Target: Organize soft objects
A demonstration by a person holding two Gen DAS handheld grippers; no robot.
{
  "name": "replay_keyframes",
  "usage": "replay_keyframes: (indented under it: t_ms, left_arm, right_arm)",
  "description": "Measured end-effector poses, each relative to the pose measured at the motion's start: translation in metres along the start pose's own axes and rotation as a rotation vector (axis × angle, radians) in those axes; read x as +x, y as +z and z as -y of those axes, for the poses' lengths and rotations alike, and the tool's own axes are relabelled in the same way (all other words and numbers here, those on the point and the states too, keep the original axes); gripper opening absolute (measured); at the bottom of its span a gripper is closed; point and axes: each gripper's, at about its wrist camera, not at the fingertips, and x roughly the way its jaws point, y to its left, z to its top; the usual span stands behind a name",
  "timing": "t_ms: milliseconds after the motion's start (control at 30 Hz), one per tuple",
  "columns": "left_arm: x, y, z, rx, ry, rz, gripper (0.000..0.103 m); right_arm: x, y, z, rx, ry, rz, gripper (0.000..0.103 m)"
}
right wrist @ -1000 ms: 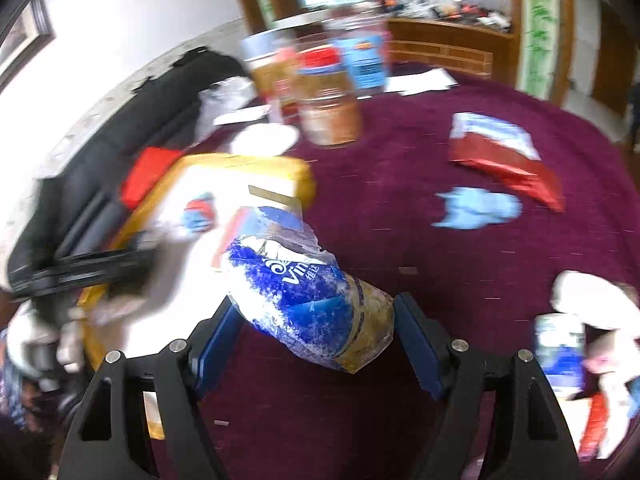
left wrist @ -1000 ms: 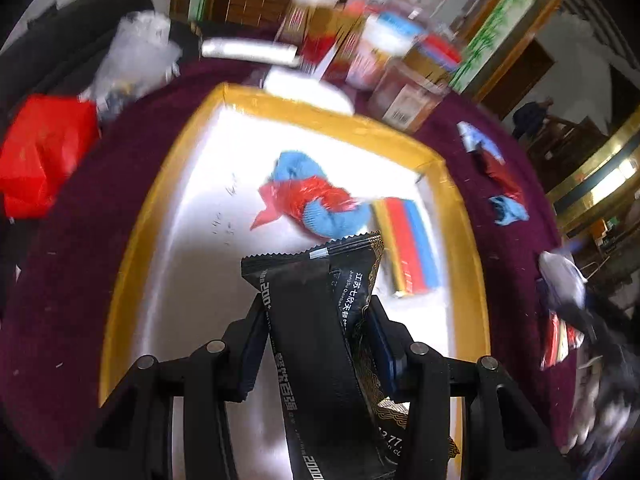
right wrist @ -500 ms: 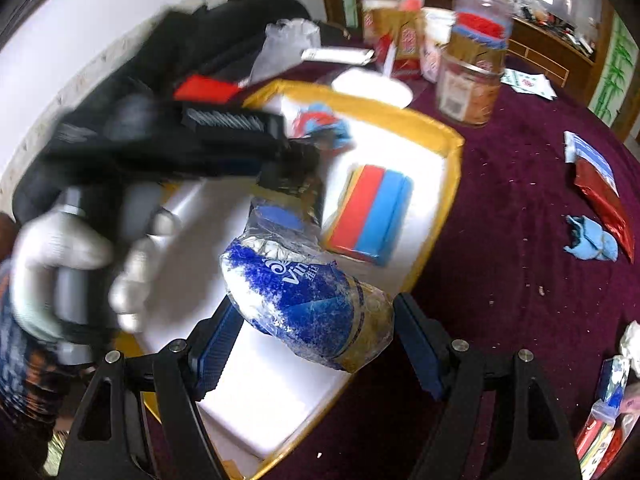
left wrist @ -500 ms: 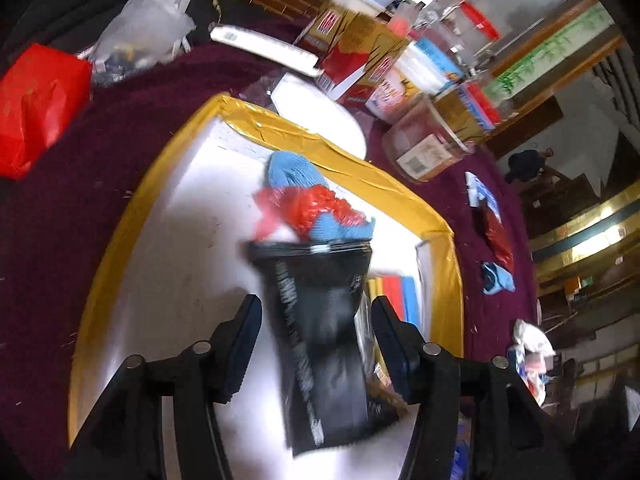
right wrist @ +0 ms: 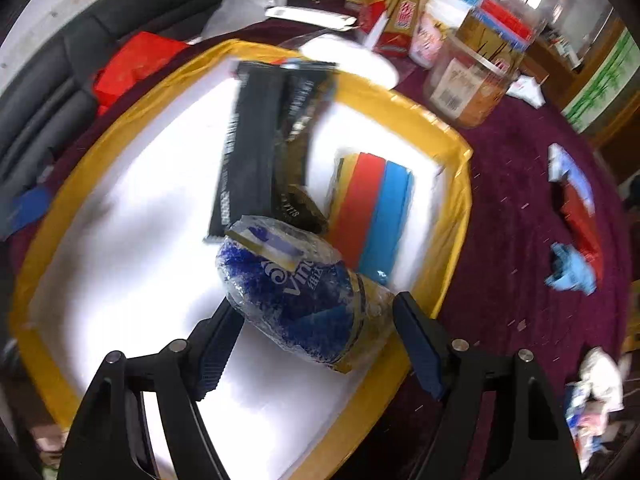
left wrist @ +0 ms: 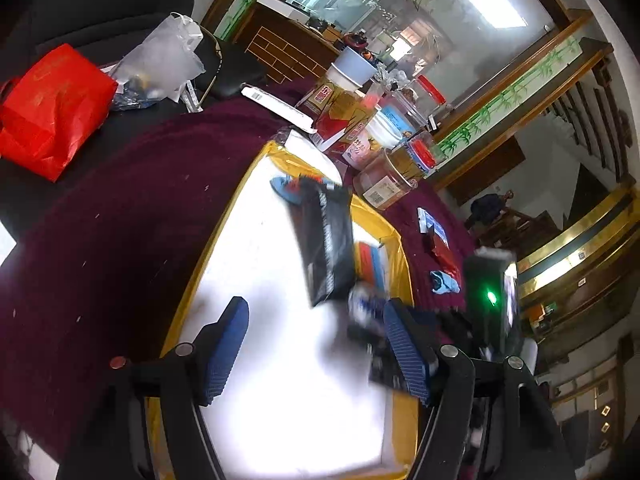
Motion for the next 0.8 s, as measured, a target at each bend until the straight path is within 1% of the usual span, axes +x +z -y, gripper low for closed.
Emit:
replay_keyframes:
  t_ms: [67,133,200,267,300,433,500,533,567,600,633,700,767,800]
  left_arm:
    - [-0.004,-0.005,-0.002,-0.004,-0.010,-0.001,0.073]
    - [-0.008,-0.008,-0.003,-0.007,-0.023,0.000,0.074]
    - [-0.011,-0.012,-0.003,-0.008,-0.036,0.001,0.077]
    - [-0.015,-0.015,-0.004,-0.011,-0.048,0.005,0.077]
    - [-0.017,-0.017,-0.005,-0.013,-0.052,0.008,0.077]
    - [-0.023,-0.025,-0.013,-0.023,-0.056,0.024,0.077]
    - [-0.025,-0.028,-0.017,-0.040,-0.068,0.030,0.077]
    - [-0.025,-0.029,-0.019,-0.044,-0.070,0.032,0.077]
    - [-0.026,-0.030,-0.020,-0.049,-0.071,0.036,0.077]
    - [-0.026,-0.031,-0.021,-0.054,-0.072,0.040,0.077]
    - [-0.026,-0.032,-0.022,-0.060,-0.075,0.041,0.077]
    - [-0.026,-0.034,-0.025,-0.077,-0.087,0.039,0.077]
    - [-0.026,-0.036,-0.026,-0.088,-0.095,0.035,0.077]
    - [-0.026,-0.037,-0.026,-0.091,-0.096,0.033,0.077]
  right_arm:
    - [0.003,0.003,0.001,-0.010,-0.057,0.014,0.076]
    - [0.005,0.003,0.002,-0.003,-0.078,0.027,0.077]
    - [0.004,0.002,0.003,0.006,-0.059,0.043,0.080]
    - [-0.003,-0.004,0.006,0.026,-0.007,0.041,0.080]
    - [-0.005,-0.004,0.007,0.030,0.005,0.045,0.080]
    - [-0.031,-0.011,0.016,0.067,0.039,0.128,0.082]
    - [-0.044,-0.011,0.026,0.113,0.084,0.186,0.085]
    - [-0.050,-0.009,0.031,0.145,0.129,0.217,0.086]
    - [-0.051,-0.006,0.035,0.167,0.166,0.230,0.087]
    - [-0.050,0.000,0.040,0.204,0.222,0.241,0.087]
    - [-0.047,0.006,0.042,0.238,0.269,0.245,0.087]
    - [-0.039,0.020,0.045,0.295,0.337,0.238,0.088]
    - [-0.021,0.041,0.044,0.351,0.405,0.208,0.088]
    - [-0.010,0.050,0.039,0.375,0.423,0.185,0.088]
